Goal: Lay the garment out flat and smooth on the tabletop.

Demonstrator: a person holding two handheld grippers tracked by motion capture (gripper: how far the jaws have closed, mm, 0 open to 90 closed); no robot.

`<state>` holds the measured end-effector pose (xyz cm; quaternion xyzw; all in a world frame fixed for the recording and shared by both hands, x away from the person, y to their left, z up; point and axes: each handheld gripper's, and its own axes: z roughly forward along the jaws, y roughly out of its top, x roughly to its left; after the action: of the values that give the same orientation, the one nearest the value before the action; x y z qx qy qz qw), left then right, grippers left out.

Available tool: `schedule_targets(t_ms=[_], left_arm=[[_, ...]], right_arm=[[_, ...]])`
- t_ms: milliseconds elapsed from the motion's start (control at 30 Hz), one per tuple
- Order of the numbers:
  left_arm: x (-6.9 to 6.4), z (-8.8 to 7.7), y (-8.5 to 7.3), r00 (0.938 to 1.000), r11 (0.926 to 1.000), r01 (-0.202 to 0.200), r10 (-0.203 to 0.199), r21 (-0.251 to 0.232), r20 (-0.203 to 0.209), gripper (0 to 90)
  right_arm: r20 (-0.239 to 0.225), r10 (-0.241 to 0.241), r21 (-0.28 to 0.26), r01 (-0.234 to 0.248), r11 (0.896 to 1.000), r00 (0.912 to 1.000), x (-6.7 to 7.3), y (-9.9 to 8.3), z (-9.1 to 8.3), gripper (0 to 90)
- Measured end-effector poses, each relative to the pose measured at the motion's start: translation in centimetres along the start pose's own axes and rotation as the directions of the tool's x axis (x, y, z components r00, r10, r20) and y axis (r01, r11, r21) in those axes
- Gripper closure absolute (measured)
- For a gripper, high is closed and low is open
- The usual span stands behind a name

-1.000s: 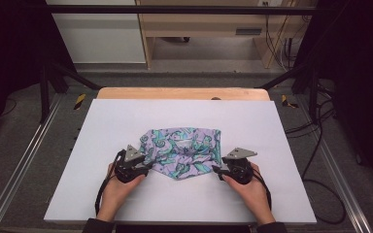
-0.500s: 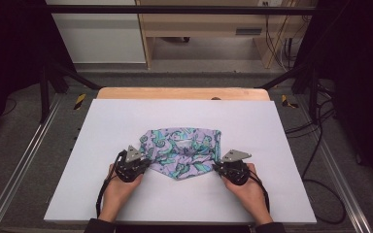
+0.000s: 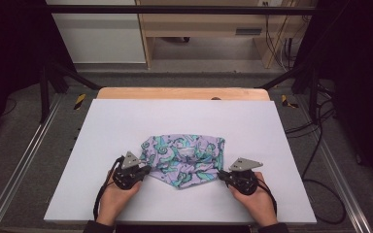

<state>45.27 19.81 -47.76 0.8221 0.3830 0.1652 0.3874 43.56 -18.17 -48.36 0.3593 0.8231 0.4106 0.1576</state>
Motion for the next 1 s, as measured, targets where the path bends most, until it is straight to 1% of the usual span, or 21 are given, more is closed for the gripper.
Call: schedule_targets(t_ms=[33,67,100,167,233,267,300,367,400,433,500,533,567,667,700,767,833,867,933,967,1000], left_arm=[[-0.4,-0.2,-0.2,0.9999,1.0000,-0.003,0.003,0.002,0.010,88.6],[-0.8,-0.4,-0.4,0.9998,0.9999,-0.010,0.010,0.007,0.019,88.6],[-1.3,-0.6,-0.6,0.9996,0.9999,-0.015,0.015,0.007,0.024,88.5],[-2.0,-1.0,-1.0,0.9992,0.9997,-0.024,0.024,0.005,0.032,88.4],[-2.5,-1.3,-1.1,0.9990,0.9993,-0.036,0.036,-0.007,0.028,87.7],[-2.7,-1.4,-1.1,0.9991,0.9990,-0.040,0.041,-0.019,0.014,85.9],[-2.8,-1.6,-0.9,0.9992,0.9984,-0.040,0.039,-0.041,-0.004,81.7],[-3.0,-2.0,-0.5,0.9992,0.9946,-0.036,0.034,-0.098,-0.019,70.6],[-3.2,-2.3,-0.2,0.9993,0.9921,-0.031,0.028,-0.122,-0.027,60.6],[-3.3,-2.5,0.0,0.9993,0.9899,-0.027,0.023,-0.139,-0.029,60.6],[-3.5,-2.6,0.3,0.9998,0.9860,-0.007,0.004,-0.166,-0.017,53.8],[-3.7,-2.5,0.4,0.9999,0.9863,-0.003,0.001,-0.165,-0.014,47.7],[-3.8,-2.1,0.4,0.9997,0.9881,-0.010,0.007,-0.153,-0.022,47.7],[-4.2,-1.0,0.3,0.9978,0.9937,-0.026,0.019,-0.109,-0.064,43.3],[-4.4,-0.6,0.2,0.9970,0.9942,-0.034,0.027,-0.102,-0.073,44.0],[-4.6,0.0,0.3,0.9935,0.9945,-0.068,0.060,-0.079,-0.097,44.8],[-4.8,0.6,0.4,0.9920,0.9944,-0.085,0.078,-0.063,-0.099,49.1],[-4.9,0.8,0.5,0.9897,0.9933,-0.103,0.097,-0.053,-0.105,52.9],[-4.9,1.1,0.7,0.9830,0.9890,-0.143,0.137,-0.039,-0.122,65.8],[-4.9,1.1,0.8,0.9828,0.9884,-0.144,0.137,-0.048,-0.124,71.1],[-4.8,0.9,0.9,0.9830,0.9876,-0.147,0.139,-0.055,-0.120,78.7]], right_arm=[[0.000,0.000,0.000,0.000,1.000,1.0000,0.0,0.0,0.0,85.6],[-0.003,0.001,-0.002,-0.001,1.000,1.0000,0.2,-0.3,-0.4,85.5],[-0.006,0.003,-0.001,-0.003,1.000,1.0000,0.6,-0.9,-1.3,85.5],[-0.009,0.003,-0.003,-0.003,1.000,1.0000,0.8,-1.2,-1.7,85.4],[-0.012,0.005,-0.004,-0.005,1.000,0.9999,1.1,-1.7,-2.3,83.4],[-0.017,0.000,-0.011,0.000,1.000,0.9999,1.2,-1.9,-2.5,80.1],[-0.018,-0.001,-0.023,0.001,1.000,0.9998,1.2,-2.1,-2.6,74.6],[-0.015,0.015,-0.038,-0.015,0.999,0.9998,0.9,-2.2,-2.7,65.4],[-0.009,0.033,-0.059,-0.034,0.998,0.9994,0.6,-2.2,-2.8,56.1],[-0.009,0.033,-0.059,-0.034,0.998,0.9994,0.6,-2.2,-2.8,56.1],[-0.006,0.045,-0.077,-0.046,0.996,0.9990,0.4,-2.2,-2.8,51.9],[0.000,0.049,-0.083,-0.049,0.995,0.9988,0.3,-2.2,-2.8,47.6],[0.009,0.052,-0.088,-0.051,0.995,0.9986,0.4,-2.2,-2.7,45.0],[0.023,0.040,-0.093,-0.038,0.995,0.9989,0.5,-2.2,-2.4,41.3],[0.027,0.037,-0.094,-0.035,0.995,0.9989,0.5,-2.2,-2.4,41.3],[0.026,0.032,-0.097,-0.029,0.995,0.9992,0.7,-2.2,-2.3,41.0],[0.027,0.024,-0.110,-0.021,0.994,0.9993,0.8,-2.1,-2.4,41.0],[0.026,0.024,-0.115,-0.020,0.993,0.9994,0.8,-2.0,-2.4,41.0],[0.027,0.019,-0.122,-0.015,0.992,0.9995,0.9,-2.0,-2.5,41.0],[0.027,0.018,-0.123,-0.015,0.992,0.9995,0.9,-2.0,-2.5,41.0],[0.031,0.018,-0.123,-0.014,0.992,0.9994,0.9,-2.0,-2.5,41.0]])
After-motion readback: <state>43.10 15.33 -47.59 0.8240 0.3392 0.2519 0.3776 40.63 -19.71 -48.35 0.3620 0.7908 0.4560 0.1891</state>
